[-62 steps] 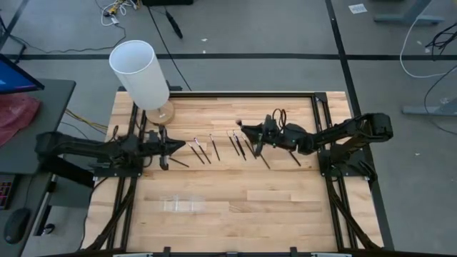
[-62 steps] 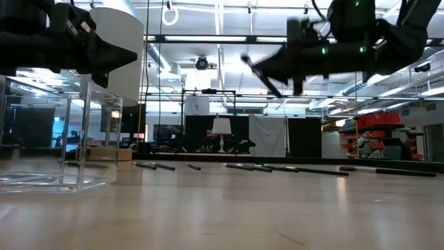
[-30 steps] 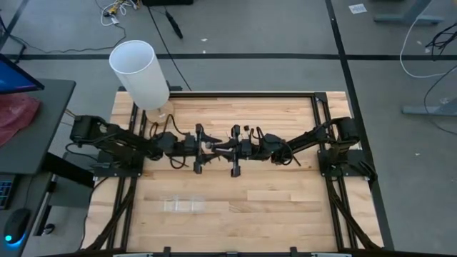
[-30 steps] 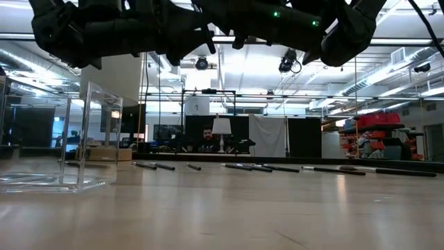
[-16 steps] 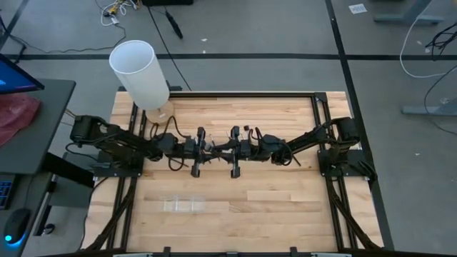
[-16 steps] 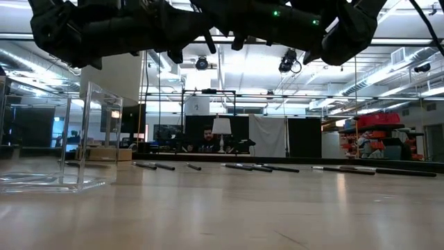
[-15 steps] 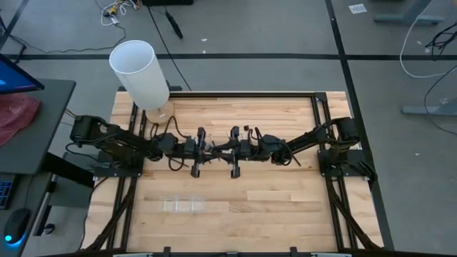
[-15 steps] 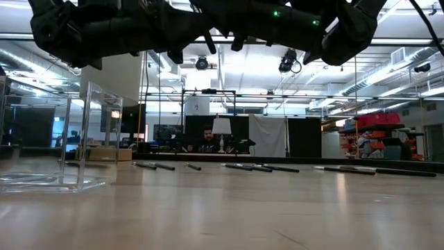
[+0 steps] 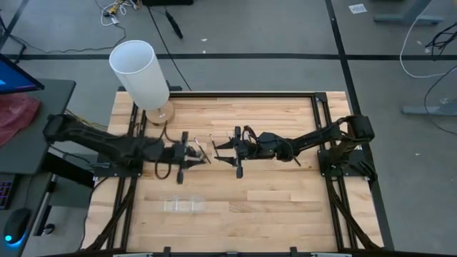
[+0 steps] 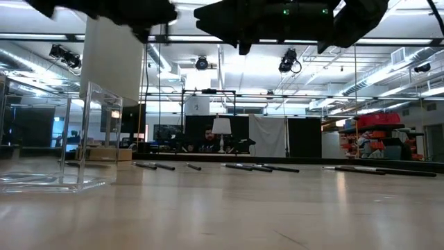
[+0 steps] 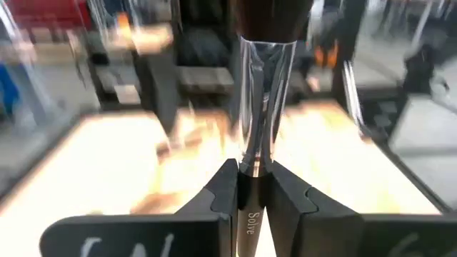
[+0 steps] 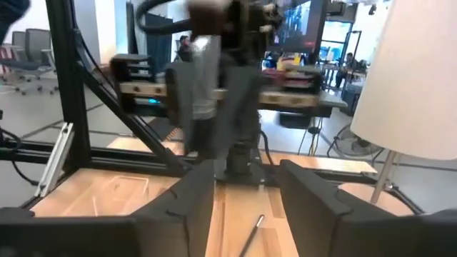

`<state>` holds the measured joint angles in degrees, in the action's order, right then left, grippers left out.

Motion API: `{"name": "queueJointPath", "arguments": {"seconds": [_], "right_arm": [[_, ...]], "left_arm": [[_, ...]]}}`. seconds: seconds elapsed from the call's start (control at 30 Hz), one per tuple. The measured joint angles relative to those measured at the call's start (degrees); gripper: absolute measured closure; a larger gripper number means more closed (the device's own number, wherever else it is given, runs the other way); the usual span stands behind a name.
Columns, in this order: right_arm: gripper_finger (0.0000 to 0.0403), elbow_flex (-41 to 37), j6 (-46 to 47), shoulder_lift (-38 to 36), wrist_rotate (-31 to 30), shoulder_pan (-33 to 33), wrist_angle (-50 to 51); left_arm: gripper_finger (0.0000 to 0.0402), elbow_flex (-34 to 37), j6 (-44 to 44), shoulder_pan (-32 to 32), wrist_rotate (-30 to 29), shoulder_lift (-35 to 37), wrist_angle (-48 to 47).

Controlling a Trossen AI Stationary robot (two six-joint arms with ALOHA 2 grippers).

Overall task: Put items in baskets/containers
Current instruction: Put the powder brush into the transparent organizer

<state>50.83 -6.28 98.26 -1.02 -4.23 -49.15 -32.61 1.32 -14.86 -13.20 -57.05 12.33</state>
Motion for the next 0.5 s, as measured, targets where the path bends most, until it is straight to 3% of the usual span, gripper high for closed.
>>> {"name": "queueJointPath", "arguments": {"seconds": [0.23, 0.37, 0.5], "right_arm": [[0.0238, 0.00, -1.93, -0.02, -0.02, 0.07, 0.14], [0.0238, 0.00, -2.50, -0.02, -0.02, 0.09, -0.18], [0.0238, 0.00, -3.23, -0.02, -0.11, 0.09, -1.32]], "left_arm": [[0.0356, -9.76, 23.05, -24.00, -20.08, 1.53, -30.14], [0.0356, -9.63, 40.02, -37.26, -33.37, -0.31, -35.24], [0.0356, -4.87, 56.46, -45.80, -43.12, -3.28, -35.50]]}}
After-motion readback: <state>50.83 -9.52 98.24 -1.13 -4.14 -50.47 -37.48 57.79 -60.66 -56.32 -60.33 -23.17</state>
